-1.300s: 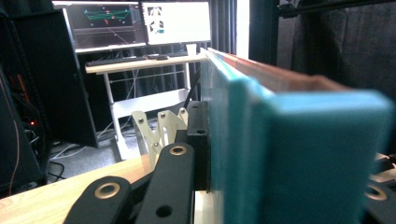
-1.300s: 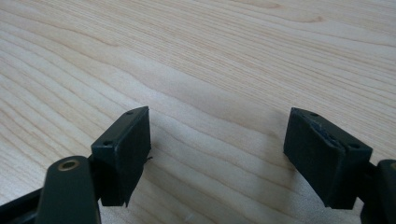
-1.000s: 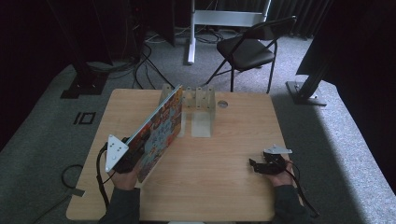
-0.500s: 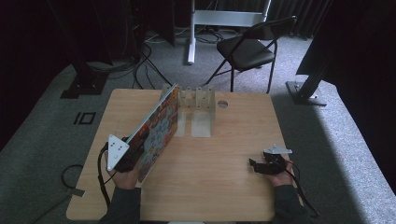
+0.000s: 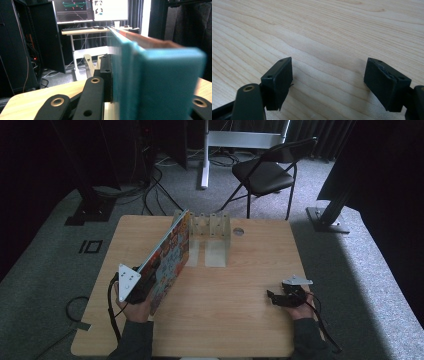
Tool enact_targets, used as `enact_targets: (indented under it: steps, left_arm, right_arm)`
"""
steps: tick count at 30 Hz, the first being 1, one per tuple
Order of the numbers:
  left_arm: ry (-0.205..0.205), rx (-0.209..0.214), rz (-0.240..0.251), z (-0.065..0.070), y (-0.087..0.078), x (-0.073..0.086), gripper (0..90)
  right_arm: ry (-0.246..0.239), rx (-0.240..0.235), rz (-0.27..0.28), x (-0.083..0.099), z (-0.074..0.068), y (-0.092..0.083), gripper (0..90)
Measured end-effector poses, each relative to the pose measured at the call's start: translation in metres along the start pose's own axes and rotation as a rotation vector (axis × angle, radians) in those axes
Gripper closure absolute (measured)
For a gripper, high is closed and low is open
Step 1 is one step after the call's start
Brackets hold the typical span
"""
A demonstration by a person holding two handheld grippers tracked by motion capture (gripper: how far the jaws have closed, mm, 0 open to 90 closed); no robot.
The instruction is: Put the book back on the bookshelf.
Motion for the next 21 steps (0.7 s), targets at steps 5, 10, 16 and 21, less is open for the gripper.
enact_targets:
  steps: [5, 10, 16, 21]
  left_arm:
    - [-0.014, -0.008, 0.006, -0.0006, 0.0, 0.0006, 80.6]
    - [-0.016, -0.024, 0.003, -0.0005, 0.0017, 0.0007, 80.6]
    - [-0.025, -0.032, 0.005, -0.0003, 0.0039, 0.0001, 80.6]
    - [-0.028, -0.046, 0.006, -0.0004, 0.0067, -0.001, 80.6]
  right_arm:
    - [0.0, 0.0, 0.0, 0.0, 0.0, 0.0, 22.6]
    - [0.0, 0.0, 0.0, 0.0, 0.0, 0.0, 22.6]
    - [0.0, -0.001, 0.0, 0.0, 0.0, 0.0, 22.6]
    - [0.0, -0.001, 0.0, 0.0, 0.0, 0.0, 22.6]
Point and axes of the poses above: each handheld gripper's, and its own axes: y roughly forward along the jaws, x roughly out of its underside, z roughly to its right, the point moved 8 cm from there along y, roughly forward along the jaws, and after that the axes turned 9 degrees about -z, right-handed, at the moved point
